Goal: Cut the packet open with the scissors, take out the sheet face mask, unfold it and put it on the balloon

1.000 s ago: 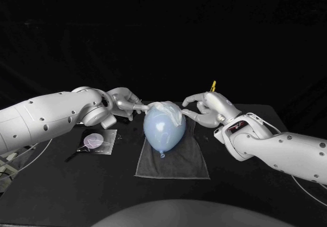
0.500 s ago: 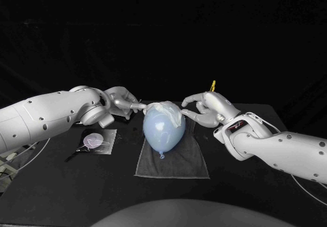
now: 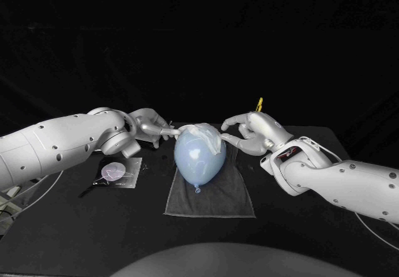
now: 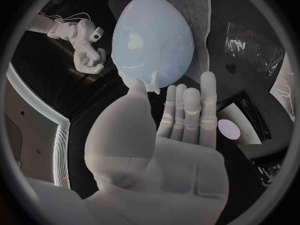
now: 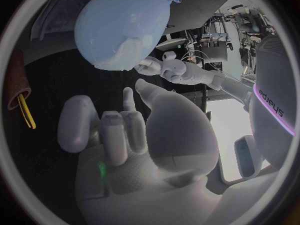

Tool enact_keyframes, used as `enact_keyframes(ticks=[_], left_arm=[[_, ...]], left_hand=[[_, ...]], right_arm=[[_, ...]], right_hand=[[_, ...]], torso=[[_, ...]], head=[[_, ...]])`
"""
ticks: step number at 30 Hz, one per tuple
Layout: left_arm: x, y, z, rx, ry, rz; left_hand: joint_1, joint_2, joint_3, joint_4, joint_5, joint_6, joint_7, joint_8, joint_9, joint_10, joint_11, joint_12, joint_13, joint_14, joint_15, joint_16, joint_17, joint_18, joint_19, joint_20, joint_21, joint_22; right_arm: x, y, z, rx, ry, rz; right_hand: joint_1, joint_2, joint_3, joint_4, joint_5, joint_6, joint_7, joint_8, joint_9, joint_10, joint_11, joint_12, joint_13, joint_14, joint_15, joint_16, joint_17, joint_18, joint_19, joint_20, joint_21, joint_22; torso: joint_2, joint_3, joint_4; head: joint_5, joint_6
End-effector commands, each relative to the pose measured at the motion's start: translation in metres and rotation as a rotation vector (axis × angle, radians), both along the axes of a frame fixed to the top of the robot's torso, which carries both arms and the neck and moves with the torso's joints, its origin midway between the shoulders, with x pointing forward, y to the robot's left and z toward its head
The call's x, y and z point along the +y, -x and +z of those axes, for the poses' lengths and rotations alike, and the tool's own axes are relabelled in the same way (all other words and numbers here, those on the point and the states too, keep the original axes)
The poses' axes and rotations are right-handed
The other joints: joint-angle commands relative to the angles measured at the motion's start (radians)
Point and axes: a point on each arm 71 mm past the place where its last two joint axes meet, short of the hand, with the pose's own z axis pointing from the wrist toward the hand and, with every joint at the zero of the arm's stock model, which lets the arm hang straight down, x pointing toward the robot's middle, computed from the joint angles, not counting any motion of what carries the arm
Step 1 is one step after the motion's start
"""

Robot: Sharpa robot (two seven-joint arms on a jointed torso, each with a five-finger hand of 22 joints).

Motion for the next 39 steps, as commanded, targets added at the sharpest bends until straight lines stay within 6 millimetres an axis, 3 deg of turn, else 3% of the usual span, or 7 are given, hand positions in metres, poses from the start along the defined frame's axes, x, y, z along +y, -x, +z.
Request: enact_keyframes(ticks=[1,13,18,20,23,26,39], left_arm=[[-0.003,0.0,-0.001,-0.009,0.0,-0.007],[-0.01,0.0,-0.002,-0.016,0.018,-0.025],[-0.011,-0.001,0.001,-0.055,0.067,-0.002],[-0.01,-0.002,0.003,-0.076,0.09,0.015],[-0.009,-0.004,0.006,-0.114,0.13,0.046],[-0.008,-0.005,0.008,-0.143,0.163,0.069],[-0.006,-0.005,0.019,-0.244,0.283,0.116]], left_hand=[[-0.011,0.0,0.003,0.001,-0.003,-0.001,0.0,-0.005,0.001,0.005,-0.003,0.006,0.002,0.0,0.001,0.001,-0.005,0.014,0.009,0.0,-0.006,-0.001],[0.06,0.043,0.036,-0.005,-0.003,0.017,-0.011,0.005,0.011,-0.009,-0.009,0.016,0.014,-0.022,-0.001,-0.009,-0.018,0.014,0.004,0.0,-0.013,-0.003],[0.301,0.163,0.152,-0.063,-0.001,0.05,-0.036,0.009,0.013,-0.013,-0.025,0.001,0.008,-0.033,-0.018,-0.016,-0.022,0.015,0.002,-0.009,-0.012,-0.001],[0.364,0.181,0.204,-0.088,-0.001,0.066,-0.032,0.017,0.018,-0.001,-0.029,-0.014,-0.001,-0.038,-0.023,-0.021,-0.021,0.015,0.0,-0.016,-0.005,0.004],[0.401,0.155,0.302,-0.1,0.0,0.069,-0.017,0.018,0.023,0.034,-0.03,-0.046,-0.022,-0.041,-0.024,-0.034,-0.021,0.013,-0.015,-0.027,0.028,0.03],[0.338,0.051,0.535,-0.081,-0.002,0.081,-0.018,0.017,0.036,0.063,-0.03,-0.066,-0.029,-0.029,-0.025,-0.043,-0.017,0.013,-0.054,-0.026,0.088,0.08],[0.204,-0.015,0.754,-0.177,-0.002,0.084,-0.02,0.037,0.077,0.063,-0.033,-0.041,-0.004,-0.02,-0.026,-0.046,-0.004,0.014,-0.071,-0.027,0.131,0.113]], right_arm=[[0.001,0.0,0.001,0.003,0.001,0.011],[0.002,0.001,0.0,0.008,0.003,0.016],[0.002,0.001,0.0,0.009,0.003,0.016],[0.002,0.001,0.0,0.009,0.003,0.016],[0.001,0.001,0.0,0.01,0.004,0.016],[0.001,0.001,0.0,0.012,0.006,0.017],[-0.002,0.0,0.0,0.014,0.008,0.01]], right_hand=[[0.002,0.003,-0.002,0.006,-0.004,0.006,0.003,-0.006,0.0,0.091,0.006,0.003,0.242,0.106,0.007,0.003,0.263,0.021,0.004,0.005,-0.004,0.161],[0.006,0.006,-0.002,0.006,-0.004,0.008,0.003,-0.009,-0.003,0.092,0.006,0.004,0.243,0.106,0.006,0.003,0.263,0.021,0.004,0.006,-0.003,0.162],[0.008,0.008,-0.001,0.006,-0.004,0.009,0.002,-0.01,-0.004,0.091,0.006,0.004,0.242,0.106,0.006,0.003,0.263,0.021,0.004,0.006,-0.003,0.162],[0.008,0.008,-0.001,0.006,-0.004,0.009,0.002,-0.01,-0.004,0.091,0.006,0.004,0.242,0.106,0.006,0.003,0.263,0.021,0.004,0.006,-0.003,0.162],[0.01,0.01,-0.001,0.006,-0.004,0.01,0.002,-0.011,-0.005,0.091,0.005,0.003,0.242,0.106,0.006,0.003,0.263,0.021,0.004,0.006,-0.003,0.162],[0.012,0.011,0.0,0.006,-0.004,0.011,0.002,-0.012,-0.006,0.091,0.005,0.004,0.242,0.106,0.006,0.003,0.263,0.021,0.003,0.006,-0.004,0.161],[0.013,0.012,0.0,0.006,-0.004,0.011,0.002,-0.012,-0.006,0.091,0.005,0.003,0.242,0.106,0.006,0.003,0.263,0.022,0.003,0.007,-0.006,0.161]], torso=[[0.0,-0.0002,0.0001],[-0.001,0.0009,0.0005],[-0.001,0.0008,-0.0004],[-0.001,0.0009,-0.0005],[-0.001,0.0005,-0.0003],[-0.001,0.0003,0.0001],[-0.001,-0.0001,0.001]], head=[[-0.001,-0.001],[-0.005,-0.005],[-0.007,-0.004],[-0.007,-0.004],[-0.009,-0.004],[-0.009,-0.004],[-0.011,0.006]])
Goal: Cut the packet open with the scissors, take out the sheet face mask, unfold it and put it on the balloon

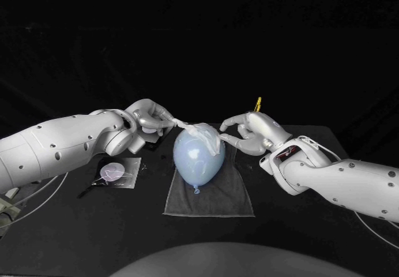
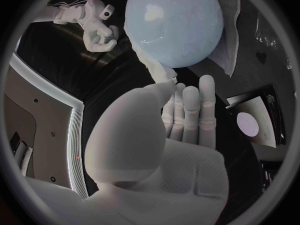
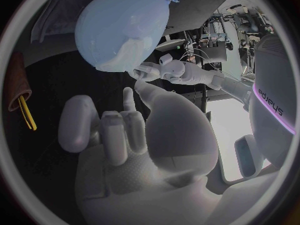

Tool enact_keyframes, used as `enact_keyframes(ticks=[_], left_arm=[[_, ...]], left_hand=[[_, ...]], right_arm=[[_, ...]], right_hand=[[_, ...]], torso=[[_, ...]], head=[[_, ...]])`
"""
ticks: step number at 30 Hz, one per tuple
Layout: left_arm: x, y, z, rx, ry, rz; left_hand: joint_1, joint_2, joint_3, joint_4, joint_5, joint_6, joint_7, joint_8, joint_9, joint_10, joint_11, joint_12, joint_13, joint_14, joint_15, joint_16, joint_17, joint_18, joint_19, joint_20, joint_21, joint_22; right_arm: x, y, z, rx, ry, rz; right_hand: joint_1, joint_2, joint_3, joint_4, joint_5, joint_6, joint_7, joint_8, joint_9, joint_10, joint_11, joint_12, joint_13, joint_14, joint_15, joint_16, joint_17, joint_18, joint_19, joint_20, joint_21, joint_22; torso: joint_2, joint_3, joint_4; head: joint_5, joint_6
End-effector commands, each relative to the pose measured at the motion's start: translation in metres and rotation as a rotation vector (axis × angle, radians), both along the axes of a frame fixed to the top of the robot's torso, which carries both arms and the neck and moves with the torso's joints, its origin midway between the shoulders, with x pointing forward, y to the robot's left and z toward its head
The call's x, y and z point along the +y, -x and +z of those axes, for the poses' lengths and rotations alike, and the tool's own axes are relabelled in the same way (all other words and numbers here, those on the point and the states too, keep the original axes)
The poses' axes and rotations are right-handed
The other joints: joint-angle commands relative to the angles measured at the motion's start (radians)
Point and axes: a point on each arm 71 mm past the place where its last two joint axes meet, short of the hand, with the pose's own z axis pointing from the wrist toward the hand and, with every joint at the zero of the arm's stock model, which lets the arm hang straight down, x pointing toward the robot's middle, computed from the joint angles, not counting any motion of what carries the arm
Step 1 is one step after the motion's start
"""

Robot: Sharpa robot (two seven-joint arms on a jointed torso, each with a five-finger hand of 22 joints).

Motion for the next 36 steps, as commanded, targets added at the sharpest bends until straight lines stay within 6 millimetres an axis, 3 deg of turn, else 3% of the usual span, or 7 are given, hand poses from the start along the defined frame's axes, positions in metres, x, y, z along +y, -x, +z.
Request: enact_keyframes(ticks=[1,11,19,29,33,35,36], left_arm=[[-0.002,-0.001,0.009,-0.084,0.091,0.023],[-0.017,0.001,0.029,-0.155,0.174,-0.047],[-0.035,0.002,0.05,-0.221,0.225,-0.11],[-0.054,0.002,0.085,-0.27,0.268,-0.216],[-0.062,0.002,0.096,-0.282,0.283,-0.266],[-0.067,0.003,0.102,-0.289,0.29,-0.289],[-0.068,0.003,0.104,-0.293,0.293,-0.297]], left_hand=[[-0.013,-0.001,0.02,-0.011,0.006,0.008,-0.003,0.004,0.059,0.002,-0.004,0.006,0.003,0.009,-0.001,-0.004,0.001,0.011,-0.006,-0.002,0.007,0.004],[-0.1,-0.017,0.135,-0.12,0.007,0.021,-0.002,-0.005,0.069,-0.012,-0.003,0.025,0.023,0.004,-0.001,-0.015,-0.002,0.012,-0.032,-0.003,0.058,0.042],[-0.122,-0.007,0.157,-0.147,0.007,0.021,-0.002,-0.008,0.075,-0.022,-0.003,0.032,0.032,-0.01,-0.001,-0.023,-0.016,0.012,-0.043,-0.002,0.069,0.051],[-0.139,0.002,0.172,-0.174,0.007,0.019,-0.002,-0.01,0.085,-0.034,-0.003,0.042,0.043,-0.021,0.0,-0.024,-0.018,0.012,-0.055,-0.001,0.082,0.061],[-0.148,0.008,0.178,-0.188,0.007,0.015,-0.001,-0.012,0.091,-0.043,-0.001,0.047,0.05,-0.028,0.002,-0.023,-0.016,0.011,-0.063,0.0,0.09,0.067],[-0.15,0.009,0.179,-0.19,0.007,0.015,-0.001,-0.013,0.092,-0.045,-0.001,0.049,0.051,-0.03,0.002,-0.023,-0.015,0.011,-0.065,0.0,0.091,0.068],[-0.15,0.009,0.179,-0.19,0.007,0.015,-0.001,-0.013,0.092,-0.045,-0.001,0.049,0.051,-0.03,0.002,-0.023,-0.015,0.011,-0.065,0.0,0.091,0.068]], right_arm=[[-0.001,-0.001,0.0,0.003,0.001,0.001],[-0.007,-0.006,-0.003,0.029,-0.004,-0.026],[-0.013,-0.011,-0.007,0.118,-0.046,-0.066],[-0.022,-0.027,-0.005,0.33,-0.19,-0.089],[-0.028,-0.04,0.006,0.376,-0.251,-0.091],[-0.031,-0.048,0.014,0.384,-0.282,-0.097],[-0.033,-0.051,0.018,0.386,-0.297,-0.101]], right_hand=[[0.005,0.004,0.0,0.006,-0.004,0.004,0.002,-0.007,0.0,0.093,0.007,0.004,0.242,0.106,0.006,0.003,0.263,0.006,0.001,0.004,-0.006,0.161],[0.01,0.004,-0.001,0.004,-0.004,0.005,0.001,-0.009,-0.002,0.093,0.007,0.004,0.242,0.106,0.006,0.003,0.263,0.007,0.0,0.004,-0.008,0.16],[0.017,0.004,-0.001,0.001,-0.003,0.006,0.002,-0.012,-0.005,0.092,0.007,0.002,0.241,0.106,0.006,0.003,0.263,0.008,-0.001,0.005,-0.013,0.159],[0.015,0.011,-0.009,0.007,-0.004,-0.005,0.011,-0.029,-0.016,0.077,0.015,-0.026,0.222,0.106,0.013,0.003,0.263,0.017,-0.018,0.01,-0.065,0.146],[0.02,0.01,-0.027,0.009,-0.004,-0.029,0.029,-0.057,-0.03,-0.015,0.031,-0.175,0.127,0.042,0.029,-0.072,0.161,0.052,-0.103,0.025,-0.292,0.086],[0.032,0.011,-0.031,0.008,-0.002,-0.032,0.039,-0.062,-0.032,-0.191,0.04,-0.422,-0.03,-0.093,0.042,-0.213,0.002,0.101,-0.257,0.039,-0.634,-0.018],[0.034,0.011,-0.032,0.009,-0.002,-0.034,0.039,-0.062,-0.033,-0.243,0.044,-0.493,-0.077,-0.135,0.044,-0.255,-0.043,0.11,-0.291,0.043,-0.703,-0.043]], torso=[[0.0,-0.0006,0.0004],[-0.001,0.001,-0.0018],[0.0,0.0013,-0.0028],[0.0,0.004,-0.0015],[-0.001,0.0018,-0.0016],[-0.001,0.001,-0.0016],[-0.001,0.0009,-0.0012]], head=[[-0.003,0.009],[-0.001,0.023],[-0.008,0.025],[-0.018,0.043],[-0.025,0.055],[-0.029,0.062],[-0.03,0.064]])
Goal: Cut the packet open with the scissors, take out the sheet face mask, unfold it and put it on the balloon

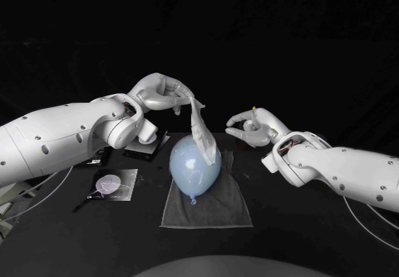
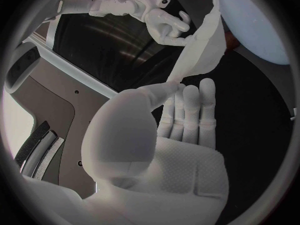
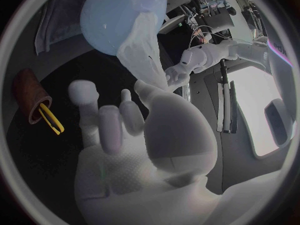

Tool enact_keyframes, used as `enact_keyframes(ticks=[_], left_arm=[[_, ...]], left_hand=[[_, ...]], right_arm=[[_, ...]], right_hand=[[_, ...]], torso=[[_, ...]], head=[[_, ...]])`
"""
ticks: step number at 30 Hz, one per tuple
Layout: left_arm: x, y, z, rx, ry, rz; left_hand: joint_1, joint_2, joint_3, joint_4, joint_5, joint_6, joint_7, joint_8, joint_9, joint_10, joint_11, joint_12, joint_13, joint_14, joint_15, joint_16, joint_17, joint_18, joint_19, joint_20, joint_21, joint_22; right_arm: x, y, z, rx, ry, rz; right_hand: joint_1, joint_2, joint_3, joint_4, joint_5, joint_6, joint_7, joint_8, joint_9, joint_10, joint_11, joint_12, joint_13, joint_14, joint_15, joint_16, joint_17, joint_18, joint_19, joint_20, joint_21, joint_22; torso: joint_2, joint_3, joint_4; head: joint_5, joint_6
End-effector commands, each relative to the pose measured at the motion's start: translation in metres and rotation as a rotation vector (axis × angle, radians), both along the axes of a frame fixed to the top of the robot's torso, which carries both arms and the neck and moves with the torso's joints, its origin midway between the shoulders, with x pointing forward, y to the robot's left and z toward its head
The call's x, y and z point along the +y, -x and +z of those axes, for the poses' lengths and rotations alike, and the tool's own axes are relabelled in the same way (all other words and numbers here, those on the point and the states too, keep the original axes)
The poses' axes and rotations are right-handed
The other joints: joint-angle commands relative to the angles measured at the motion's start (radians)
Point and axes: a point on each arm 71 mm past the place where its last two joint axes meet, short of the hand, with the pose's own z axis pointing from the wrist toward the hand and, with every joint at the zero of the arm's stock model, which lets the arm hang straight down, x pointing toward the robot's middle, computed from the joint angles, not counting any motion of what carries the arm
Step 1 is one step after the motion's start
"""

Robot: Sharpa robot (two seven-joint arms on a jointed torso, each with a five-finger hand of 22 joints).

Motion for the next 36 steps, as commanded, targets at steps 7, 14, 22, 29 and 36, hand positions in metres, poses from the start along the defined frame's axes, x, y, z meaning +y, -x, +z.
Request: enact_keyframes(ticks=[7,14,22,29,36], left_arm=[[-0.016,0.002,0.026,-0.049,0.035,-0.124],[-0.022,0.003,0.033,-0.058,0.036,-0.162],[-0.026,0.004,0.034,-0.058,0.03,-0.189],[-0.029,0.005,0.035,-0.059,0.031,-0.199],[-0.03,0.006,0.036,-0.061,0.03,-0.204]], left_hand=[[-0.008,0.016,-0.001,-0.012,0.003,0.001,0.002,-0.004,0.039,-0.015,0.002,0.009,0.006,-0.012,0.004,0.0,0.004,0.021,-0.01,0.002,0.006,0.005],[-0.012,0.02,-0.002,-0.015,0.003,-0.001,0.002,-0.005,0.041,-0.018,0.002,0.011,0.008,-0.016,0.005,0.002,0.005,0.02,-0.015,0.003,0.008,0.007],[-0.014,0.023,-0.003,-0.017,0.003,-0.002,0.002,-0.005,0.044,-0.021,0.003,0.012,0.01,-0.018,0.006,0.004,0.007,0.02,-0.018,0.004,0.009,0.008],[-0.016,0.025,-0.005,-0.018,0.003,-0.003,0.002,-0.006,0.046,-0.023,0.003,0.013,0.012,-0.02,0.006,0.006,0.008,0.02,-0.02,0.005,0.011,0.009],[-0.016,0.025,-0.005,-0.018,0.003,-0.003,0.002,-0.006,0.046,-0.023,0.003,0.013,0.012,-0.02,0.006,0.006,0.008,0.02,-0.02,0.005,0.011,0.009]], right_arm=[[-0.01,-0.026,0.03,0.114,-0.242,0.006],[-0.007,-0.041,0.035,0.217,-0.332,0.045],[0.014,-0.05,0.03,0.331,-0.308,0.201],[0.037,-0.044,0.032,0.306,-0.248,0.297],[0.046,-0.038,0.034,0.283,-0.245,0.338]], right_hand=[[0.025,-0.031,0.009,0.026,0.002,-0.056,0.032,0.017,-0.006,-0.414,0.056,-0.607,-0.454,-0.49,0.053,-0.53,-0.439,0.027,-0.233,0.06,-0.379,-0.231],[0.021,-0.043,-0.056,0.055,-0.001,-0.132,0.081,-0.007,-0.073,-0.433,0.113,-0.896,-0.845,-0.718,0.153,-0.825,-0.678,0.029,-0.412,0.147,-0.532,-0.544],[0.098,-0.04,-0.166,0.006,-0.004,-0.326,0.04,-0.014,-0.154,-0.559,0.079,-1.026,-1.024,-0.939,0.254,-1.024,-0.841,-0.047,-0.666,0.183,-0.536,-0.799],[0.15,-0.019,-0.2,-0.056,-0.004,-0.366,0.019,-0.011,-0.18,-0.591,0.057,-1.032,-1.081,-1.039,0.271,-1.086,-0.94,-0.069,-0.85,0.183,-0.55,-0.999],[0.164,0.003,-0.216,-0.087,-0.004,-0.305,0.013,0.011,-0.145,-0.59,0.052,-1.018,-1.106,-1.087,0.272,-1.095,-0.974,-0.074,-0.875,0.184,-0.551,-1.049]], torso=[[-0.001,-0.001,0.0014],[0.0,-0.0028,0.0001],[0.003,-0.0017,0.0026],[0.001,-0.0029,0.0019],[0.0,-0.0022,0.0026]], head=[[-0.016,0.032],[-0.021,0.045],[-0.033,0.064],[-0.039,0.071],[-0.041,0.073]])
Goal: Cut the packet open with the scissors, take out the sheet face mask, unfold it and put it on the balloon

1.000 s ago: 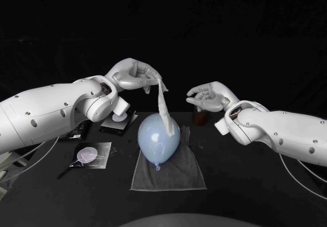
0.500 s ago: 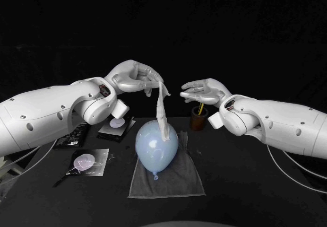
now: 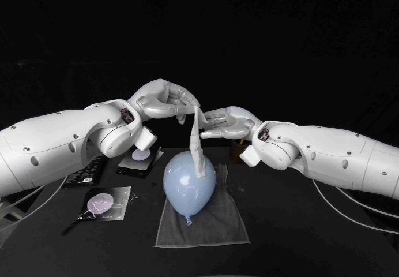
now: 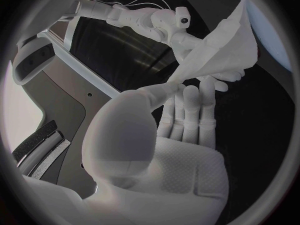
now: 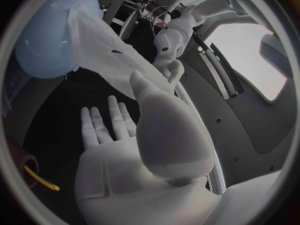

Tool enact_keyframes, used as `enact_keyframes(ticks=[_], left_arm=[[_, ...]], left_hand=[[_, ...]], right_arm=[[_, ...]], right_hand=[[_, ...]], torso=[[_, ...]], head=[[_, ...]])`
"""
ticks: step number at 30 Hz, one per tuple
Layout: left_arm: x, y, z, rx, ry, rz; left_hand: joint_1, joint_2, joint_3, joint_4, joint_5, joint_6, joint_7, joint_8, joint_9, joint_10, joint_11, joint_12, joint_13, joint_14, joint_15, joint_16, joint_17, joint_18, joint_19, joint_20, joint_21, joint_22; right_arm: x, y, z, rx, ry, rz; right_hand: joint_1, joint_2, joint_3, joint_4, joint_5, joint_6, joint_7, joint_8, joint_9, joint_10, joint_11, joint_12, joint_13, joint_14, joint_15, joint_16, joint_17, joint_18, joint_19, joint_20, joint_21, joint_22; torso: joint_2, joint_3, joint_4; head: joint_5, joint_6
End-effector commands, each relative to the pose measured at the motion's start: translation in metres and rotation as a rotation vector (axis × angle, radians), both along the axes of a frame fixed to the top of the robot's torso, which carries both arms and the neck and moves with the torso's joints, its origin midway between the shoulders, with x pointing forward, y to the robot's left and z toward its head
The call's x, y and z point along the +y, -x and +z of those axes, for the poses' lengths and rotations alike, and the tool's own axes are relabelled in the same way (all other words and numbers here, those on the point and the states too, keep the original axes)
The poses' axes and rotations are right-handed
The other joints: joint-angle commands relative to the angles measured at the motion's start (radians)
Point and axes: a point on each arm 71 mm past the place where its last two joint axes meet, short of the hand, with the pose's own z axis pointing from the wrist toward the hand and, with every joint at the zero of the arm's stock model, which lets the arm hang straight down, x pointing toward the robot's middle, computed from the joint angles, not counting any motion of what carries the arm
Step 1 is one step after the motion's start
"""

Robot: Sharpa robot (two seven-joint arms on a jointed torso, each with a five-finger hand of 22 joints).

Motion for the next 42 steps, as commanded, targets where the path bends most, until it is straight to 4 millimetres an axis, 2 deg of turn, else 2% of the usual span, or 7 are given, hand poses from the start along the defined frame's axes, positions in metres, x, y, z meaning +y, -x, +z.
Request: enact_keyframes(ticks=[1,11,13,18,28,32,42], left_arm=[[-0.004,0.002,0.003,-0.013,0.006,-0.031],[-0.005,0.004,0.003,-0.012,0.007,-0.045],[-0.006,0.005,0.003,-0.011,0.008,-0.054],[-0.006,0.006,0.003,-0.011,0.01,-0.063],[-0.002,0.005,0.003,-0.013,0.009,-0.051],[0.001,0.003,0.003,-0.005,0.022,-0.02],[0.014,-0.009,0.007,0.008,0.049,0.057]], left_hand=[[0.0,0.007,0.001,-0.007,0.003,-0.001,0.002,0.006,0.044,-0.007,0.001,0.006,0.0,-0.004,0.001,0.006,0.002,0.012,-0.01,0.001,0.007,0.001],[-0.001,0.008,0.0,-0.008,0.003,-0.001,0.002,0.006,0.045,-0.008,0.001,0.006,0.001,-0.005,0.001,0.006,0.002,0.012,-0.011,0.001,0.007,0.002],[-0.002,0.01,0.0,-0.009,0.003,-0.002,0.002,0.006,0.046,-0.009,0.002,0.007,0.002,-0.006,0.001,0.008,0.003,0.012,-0.012,0.001,0.008,0.002],[-0.002,0.01,-0.001,-0.009,0.003,-0.002,0.002,0.006,0.047,-0.009,0.002,0.007,0.003,-0.006,0.001,0.008,0.003,0.012,-0.013,0.002,0.008,0.003],[-0.003,0.012,-0.002,-0.011,0.003,-0.003,0.002,0.006,0.048,-0.011,0.002,0.008,0.004,-0.008,0.001,0.009,0.004,0.012,-0.014,0.002,0.009,0.004],[-0.004,0.012,-0.002,-0.011,0.003,-0.004,0.003,0.005,0.049,-0.011,0.002,0.008,0.004,-0.008,0.002,0.01,0.004,0.012,-0.015,0.002,0.01,0.004],[-0.005,0.012,-0.005,-0.013,0.003,-0.006,0.004,0.005,0.05,-0.014,0.003,0.008,0.005,-0.011,0.002,0.01,0.005,0.013,-0.016,0.003,0.01,0.005]], right_arm=[[0.006,0.004,0.003,-0.035,0.005,0.062],[0.007,0.001,0.006,-0.05,-0.051,0.018],[0.007,-0.001,0.007,-0.047,-0.067,0.0],[0.006,-0.004,0.007,-0.047,-0.087,-0.023],[0.004,-0.003,0.011,-0.064,-0.125,-0.055],[-0.002,-0.003,0.015,-0.083,-0.144,-0.091],[-0.024,-0.007,0.045,-0.128,-0.175,-0.163]], right_hand=[[0.008,0.009,-0.002,-0.013,-0.004,0.045,0.001,0.016,0.023,0.011,0.0,0.013,-0.007,-0.005,-0.002,0.007,-0.005,-0.018,-0.007,-0.001,-0.005,-0.015],[0.012,0.089,0.019,-0.034,-0.003,0.154,0.011,0.059,0.017,0.113,0.031,0.054,-0.035,0.088,-0.011,0.091,0.016,-0.009,0.023,-0.001,0.0,-0.042],[0.015,0.132,0.059,-0.029,-0.003,0.179,0.015,0.057,0.0,0.145,0.057,0.056,-0.05,0.132,-0.032,0.118,0.021,0.006,0.045,-0.003,0.001,-0.045],[0.007,0.15,0.14,-0.033,-0.003,0.247,0.009,0.064,-0.025,0.213,0.084,0.055,-0.082,0.189,-0.064,0.137,0.004,0.041,0.092,0.0,0.006,-0.048],[-0.033,0.131,0.265,-0.044,-0.003,0.356,0.023,0.104,-0.033,0.353,0.034,0.054,-0.115,0.307,-0.103,0.168,-0.025,0.075,0.171,0.001,0.014,-0.064],[-0.041,0.136,0.304,-0.056,-0.004,0.41,0.005,0.149,-0.009,0.445,0.003,0.08,-0.111,0.416,-0.133,0.206,-0.019,0.096,0.281,-0.003,0.04,-0.045],[-0.085,0.11,0.385,-0.073,-0.004,0.412,0.001,0.179,0.012,0.486,-0.004,0.053,-0.116,0.462,-0.139,0.18,-0.042,0.097,0.316,-0.007,0.033,-0.066]], torso=[[-0.001,0.0006,0.0001],[0.0,0.0001,0.0004],[0.0,-0.0003,0.0007],[0.0,-0.0004,0.0011],[-0.001,0.001,-0.0005],[0.0,0.001,-0.0013],[-0.001,0.0016,-0.0021]], head=[[0.0,0.0],[0.002,-0.003],[0.0,-0.008],[-0.001,-0.009],[0.003,-0.011],[0.002,-0.015],[-0.009,-0.01]])
